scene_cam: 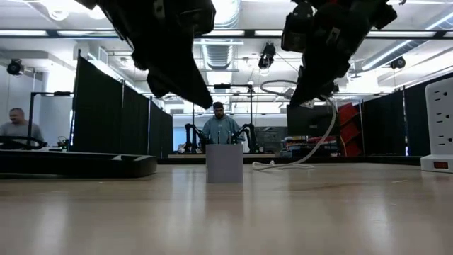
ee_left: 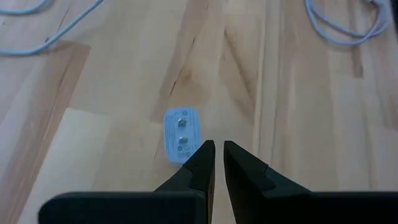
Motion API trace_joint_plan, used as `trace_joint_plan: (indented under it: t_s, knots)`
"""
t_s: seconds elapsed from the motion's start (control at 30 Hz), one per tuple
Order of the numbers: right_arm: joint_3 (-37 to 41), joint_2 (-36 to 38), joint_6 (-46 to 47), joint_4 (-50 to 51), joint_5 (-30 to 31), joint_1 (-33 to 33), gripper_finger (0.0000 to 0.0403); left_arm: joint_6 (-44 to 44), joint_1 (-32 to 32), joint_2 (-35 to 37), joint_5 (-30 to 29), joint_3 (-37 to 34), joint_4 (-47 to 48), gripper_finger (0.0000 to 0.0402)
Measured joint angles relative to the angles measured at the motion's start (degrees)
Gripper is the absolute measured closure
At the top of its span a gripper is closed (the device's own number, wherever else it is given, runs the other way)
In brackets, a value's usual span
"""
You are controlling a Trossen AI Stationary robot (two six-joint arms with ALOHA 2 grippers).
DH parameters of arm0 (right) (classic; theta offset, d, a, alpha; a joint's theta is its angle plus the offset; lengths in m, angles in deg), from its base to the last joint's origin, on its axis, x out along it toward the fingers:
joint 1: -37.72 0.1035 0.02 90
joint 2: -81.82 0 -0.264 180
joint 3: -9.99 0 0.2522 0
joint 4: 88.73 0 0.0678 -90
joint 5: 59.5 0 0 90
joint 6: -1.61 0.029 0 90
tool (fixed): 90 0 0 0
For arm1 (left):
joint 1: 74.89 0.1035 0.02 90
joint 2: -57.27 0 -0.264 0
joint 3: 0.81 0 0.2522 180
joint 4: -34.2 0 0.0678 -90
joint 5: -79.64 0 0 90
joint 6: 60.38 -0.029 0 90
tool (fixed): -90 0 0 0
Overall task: Insert USB
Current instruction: Insert the white charger cable into the white charger adapter
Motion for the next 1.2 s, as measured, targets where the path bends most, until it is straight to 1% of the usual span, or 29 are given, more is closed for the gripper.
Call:
trace_joint_plan:
  t_s: [0.17, 0.3, 0.4, 0.53, 0.6, 0.7, 0.83, 0.93, 1.07, 1.2]
  knots:
    - [0.2, -1.3, 4.7, 4.6, 0.2, 0.0, 0.0384, -0.2, 0.0, -1.1, -0.4, 0.0, -1.1, 0.037]
    - [1.5, -3.9, 4.7, 8.6, 0.4, 0.8, 0.0384, -0.2, 0.0, -1.2, -1.6, 0.0, -1.8, 0.0364]
    - [3.0, -7.1, 3.6, 9.3, 0.5, 1.0, 0.0384, -0.8, 0.0, -1.1, -1.6, 0.0, -1.8, 0.0362]
    - [3.0, -10.0, 0.9, 9.2, 0.6, 1.6, 0.0384, -2.1, 0.0, -0.9, -1.7, 0.0, -1.8, 0.0362]
    - [1.5, -9.6, -0.2, 9.1, 0.3, 2.7, 0.0384, -2.2, 0.0, -0.8, -1.7, -0.1, -1.7, 0.0362]
    - [-1.9, -7.1, -1.5, 8.5, 0.1, 4.9, 0.0384, -2.1, 0.0, -0.4, -2.0, -0.1, -2.1, 0.0363]
    - [-7.3, -5.5, -1.8, 8.3, 0.1, 7.3, 0.0384, 0.5, 0.0, 0.7, -9.2, -0.1, -5.4, 0.0356]
    - [-11.3, -5.4, -3.0, 8.3, 0.1, 8.7, 0.0384, -0.1, 0.4, 2.3, -13.5, -0.1, -9.3, 0.0333]
    - [-16.0, -5.4, -2.8, 9.3, 3.0, 9.0, 0.0384, -1.6, 1.1, 4.4, -13.0, -0.1, -16.4, 0.0283]
    - [-21.9, -5.2, -5.3, 12.2, 5.6, 8.9, 0.0384, -3.2, 1.1, 7.6, -11.6, -0.1, -18.8, 0.0225]
